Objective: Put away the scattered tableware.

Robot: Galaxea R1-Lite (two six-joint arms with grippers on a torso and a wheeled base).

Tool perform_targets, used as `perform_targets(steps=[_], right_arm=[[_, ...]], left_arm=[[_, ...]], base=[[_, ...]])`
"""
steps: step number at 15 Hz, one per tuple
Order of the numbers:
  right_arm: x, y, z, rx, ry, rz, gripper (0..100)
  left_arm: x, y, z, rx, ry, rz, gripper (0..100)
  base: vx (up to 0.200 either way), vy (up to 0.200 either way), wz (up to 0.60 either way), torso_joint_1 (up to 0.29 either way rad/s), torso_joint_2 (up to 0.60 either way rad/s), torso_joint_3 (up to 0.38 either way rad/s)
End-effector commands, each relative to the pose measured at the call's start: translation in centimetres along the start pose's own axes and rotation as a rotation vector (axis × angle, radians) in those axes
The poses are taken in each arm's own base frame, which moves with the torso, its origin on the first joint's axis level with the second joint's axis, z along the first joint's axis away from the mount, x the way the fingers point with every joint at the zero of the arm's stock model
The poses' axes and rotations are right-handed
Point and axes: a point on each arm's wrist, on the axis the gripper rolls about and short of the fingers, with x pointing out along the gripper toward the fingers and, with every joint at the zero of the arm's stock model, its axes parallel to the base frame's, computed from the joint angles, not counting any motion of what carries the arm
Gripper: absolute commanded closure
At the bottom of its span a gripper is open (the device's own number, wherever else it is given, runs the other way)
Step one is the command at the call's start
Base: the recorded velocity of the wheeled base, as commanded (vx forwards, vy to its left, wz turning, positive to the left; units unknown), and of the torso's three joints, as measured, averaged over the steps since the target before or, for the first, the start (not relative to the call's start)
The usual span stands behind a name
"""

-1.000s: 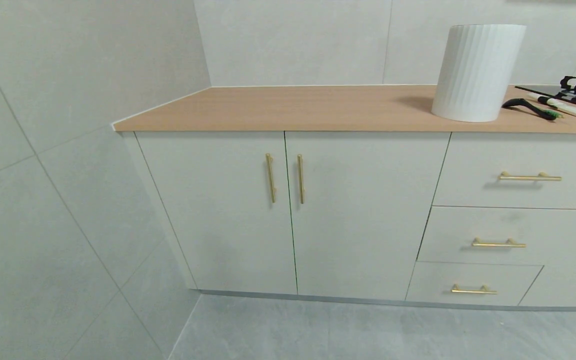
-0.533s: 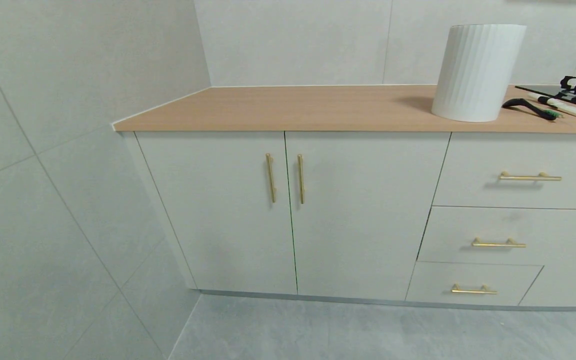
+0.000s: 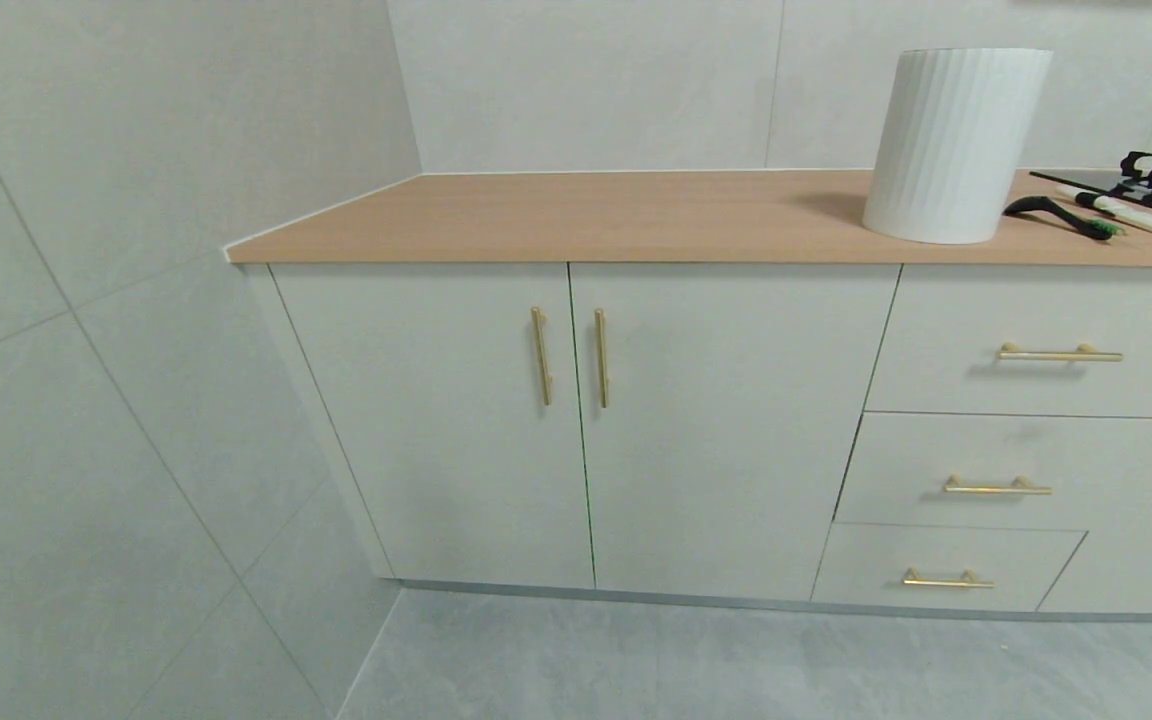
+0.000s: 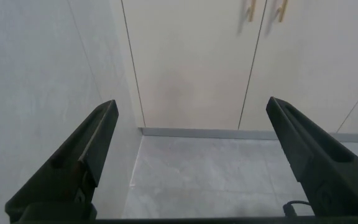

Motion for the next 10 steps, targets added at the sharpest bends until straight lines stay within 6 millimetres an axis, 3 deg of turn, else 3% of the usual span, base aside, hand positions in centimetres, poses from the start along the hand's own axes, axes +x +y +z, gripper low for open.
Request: perform_targets(steps=[1,3,7,10], right_arm=[[0.01,0.0,0.0,0.002,0.002,0.0,0],[0.01,0.0,0.0,0.0,0.002,0.0,0],[0.01,0.0,0.0,0.0,0.002,0.002,0],[0.01,0.0,0.0,0.0,0.002,0.0,0]], left_arm=[[0.0,0.0,0.04,-0.001,0.0,0.001,0],[0.01,0.0,0.0,0.0,0.002,-0.001,0],[0.01,0.0,0.0,-0.001,0.002,-0.001,0],[0.01,0.0,0.0,-0.001,0.002,-0.001,0]], base=[[0.0,0.0,0.0,0.0,0.0,0.0],[0.0,0.0,0.0,0.0,0.0,0.0],[0.0,0.0,-0.6,0.002,0.0,-0.001],[0.0,0.0,0.0,0.0,0.0,0.0]])
